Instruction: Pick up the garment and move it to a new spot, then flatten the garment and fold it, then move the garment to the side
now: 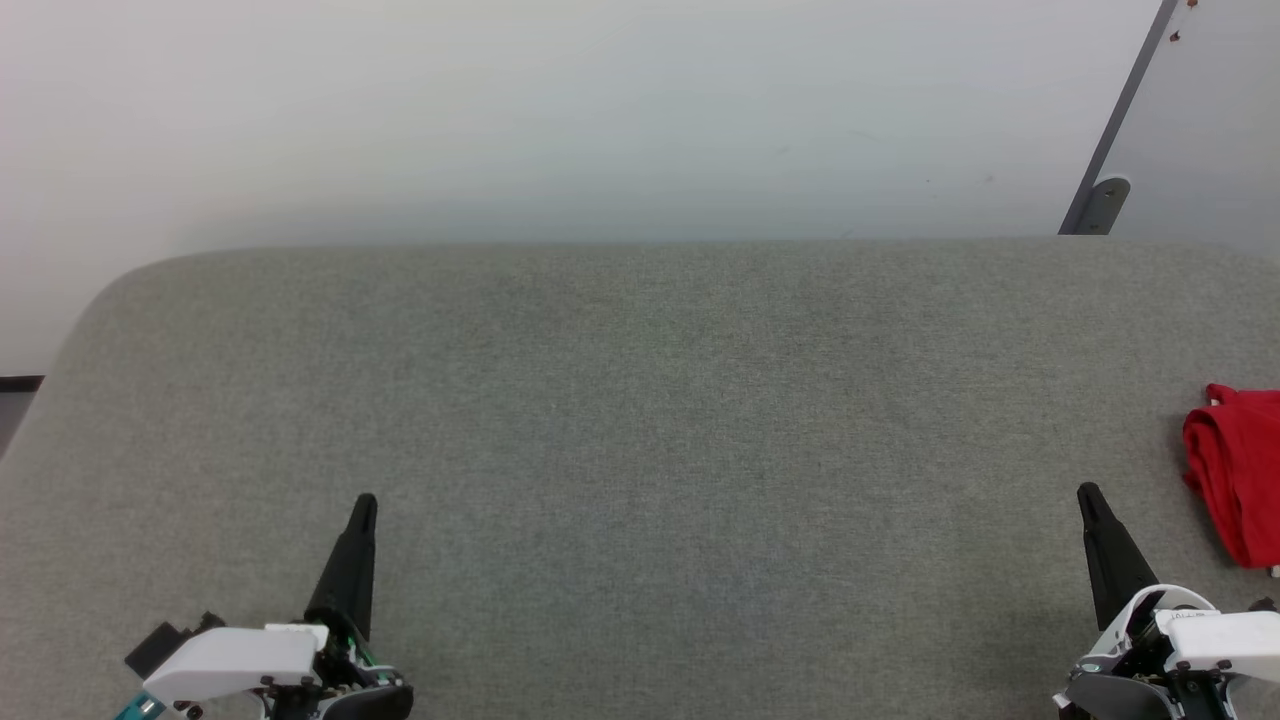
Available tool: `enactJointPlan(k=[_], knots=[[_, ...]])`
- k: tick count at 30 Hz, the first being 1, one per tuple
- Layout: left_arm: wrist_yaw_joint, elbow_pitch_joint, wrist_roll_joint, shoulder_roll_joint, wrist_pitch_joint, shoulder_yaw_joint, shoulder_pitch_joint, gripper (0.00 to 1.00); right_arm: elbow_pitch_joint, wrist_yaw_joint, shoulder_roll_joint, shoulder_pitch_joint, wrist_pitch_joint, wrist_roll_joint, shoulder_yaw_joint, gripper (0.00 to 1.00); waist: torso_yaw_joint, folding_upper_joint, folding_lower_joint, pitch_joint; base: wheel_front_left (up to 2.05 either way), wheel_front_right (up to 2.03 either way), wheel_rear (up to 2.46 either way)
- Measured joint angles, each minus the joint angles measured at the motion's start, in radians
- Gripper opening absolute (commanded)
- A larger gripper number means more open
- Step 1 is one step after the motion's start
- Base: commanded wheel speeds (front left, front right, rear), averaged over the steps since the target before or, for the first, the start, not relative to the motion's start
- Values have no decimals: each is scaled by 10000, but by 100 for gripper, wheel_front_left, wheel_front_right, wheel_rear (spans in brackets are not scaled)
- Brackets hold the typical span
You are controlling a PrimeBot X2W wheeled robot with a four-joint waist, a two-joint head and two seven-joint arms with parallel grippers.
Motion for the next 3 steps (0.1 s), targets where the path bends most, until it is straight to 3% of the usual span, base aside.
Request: enactJointPlan(k=[3], knots=[[0,0,0,0,2,0,0,0,0,0,0,0,-2,0,0,0,0,0,0,0,0,0,0]])
